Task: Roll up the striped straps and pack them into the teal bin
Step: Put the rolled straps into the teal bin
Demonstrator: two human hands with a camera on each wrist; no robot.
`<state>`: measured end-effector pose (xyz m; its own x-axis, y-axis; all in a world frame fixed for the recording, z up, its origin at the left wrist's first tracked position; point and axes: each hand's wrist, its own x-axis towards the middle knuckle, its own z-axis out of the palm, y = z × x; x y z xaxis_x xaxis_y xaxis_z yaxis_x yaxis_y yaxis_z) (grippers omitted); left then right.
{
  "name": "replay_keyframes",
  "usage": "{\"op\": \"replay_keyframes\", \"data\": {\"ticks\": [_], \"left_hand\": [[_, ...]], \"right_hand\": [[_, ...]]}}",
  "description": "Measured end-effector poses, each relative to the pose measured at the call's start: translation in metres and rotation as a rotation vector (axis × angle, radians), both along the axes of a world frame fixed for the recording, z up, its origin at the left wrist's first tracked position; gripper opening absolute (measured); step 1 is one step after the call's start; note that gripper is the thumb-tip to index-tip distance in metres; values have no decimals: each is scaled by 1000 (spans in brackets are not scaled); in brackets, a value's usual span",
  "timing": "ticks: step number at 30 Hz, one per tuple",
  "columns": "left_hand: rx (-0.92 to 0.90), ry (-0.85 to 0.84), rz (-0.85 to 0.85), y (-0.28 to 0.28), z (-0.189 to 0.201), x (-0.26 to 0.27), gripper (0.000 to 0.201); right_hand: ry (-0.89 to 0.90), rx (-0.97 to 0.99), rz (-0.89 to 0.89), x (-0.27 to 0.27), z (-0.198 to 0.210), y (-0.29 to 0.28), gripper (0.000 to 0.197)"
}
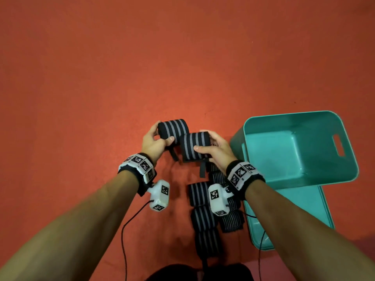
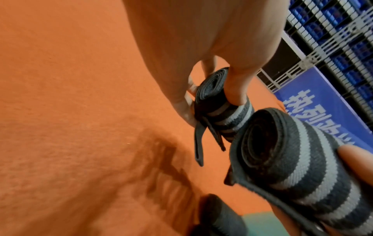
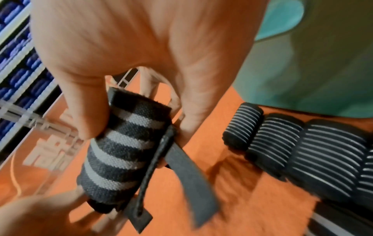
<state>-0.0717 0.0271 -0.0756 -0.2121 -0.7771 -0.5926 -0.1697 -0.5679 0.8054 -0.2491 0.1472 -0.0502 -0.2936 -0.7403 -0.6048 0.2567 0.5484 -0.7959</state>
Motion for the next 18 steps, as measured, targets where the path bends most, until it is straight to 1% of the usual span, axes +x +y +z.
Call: {"op": "replay_keyframes", "data": {"ticks": [2,4,6,8,10,13,15,18], "left_hand": [[-9,55,28,2,21,-22,78],[-1,100,28,6,40,-46,78],[12,130,-27,14,60,-69,78],[11,158,-108,24,76,-94,78],[-18,157,-183,40,83,-126,78],[-63,132,-261,66,90,-177,78],[-67,98,-284,83,90,-209,77],[-15,-2,-317,105,79,-250,74]], "right_hand": [[-139,-70,-156,-14,20,0,58],[-194,-130,-302,-37,40,4,65],[-157,-154,-444,-66,61,14,64],[-86,-151,-540,-98,76,30,51],[-17,-120,-569,-132,84,52,40],[64,-58,-574,-186,81,83,42],[73,7,-545,-217,70,98,41],[95,94,-498,-255,39,114,34]]}}
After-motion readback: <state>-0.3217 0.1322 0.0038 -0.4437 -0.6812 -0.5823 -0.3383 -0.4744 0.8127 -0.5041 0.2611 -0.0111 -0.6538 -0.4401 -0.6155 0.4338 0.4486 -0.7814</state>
